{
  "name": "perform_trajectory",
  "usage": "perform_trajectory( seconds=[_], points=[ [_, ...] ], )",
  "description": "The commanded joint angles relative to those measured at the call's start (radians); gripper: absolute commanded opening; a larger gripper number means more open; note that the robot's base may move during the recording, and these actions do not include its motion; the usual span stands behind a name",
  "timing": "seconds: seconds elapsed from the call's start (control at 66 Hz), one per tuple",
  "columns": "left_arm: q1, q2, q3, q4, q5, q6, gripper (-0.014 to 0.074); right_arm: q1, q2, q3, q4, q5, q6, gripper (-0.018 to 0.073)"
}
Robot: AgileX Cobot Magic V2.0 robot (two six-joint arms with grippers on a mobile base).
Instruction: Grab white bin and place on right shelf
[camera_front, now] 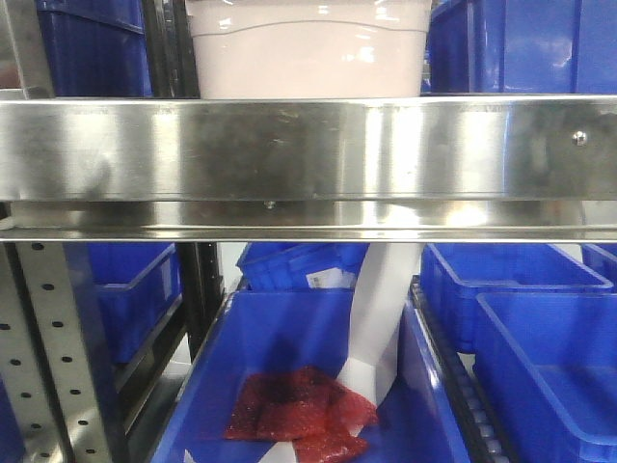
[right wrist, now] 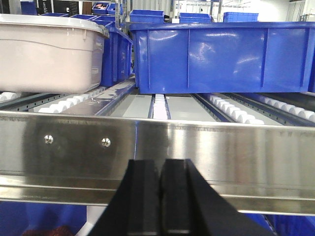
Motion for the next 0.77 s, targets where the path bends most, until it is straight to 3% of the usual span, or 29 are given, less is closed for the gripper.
perform_trajectory(
  seconds=[0.0,0.758],
  points=[
    [-0.002,-0.010,-0.001,-0.002,-0.096,-0.009,-0.0118,-0.007,-0.017,-0.001,-0.014,-0.092,-0.008,0.0031],
    [-0.002,-0.010,-0.001,-0.002,-0.096,-0.009,-0.0118,-0.007,-0.017,-0.001,-0.014,-0.092,-0.008,0.0031]
  ],
)
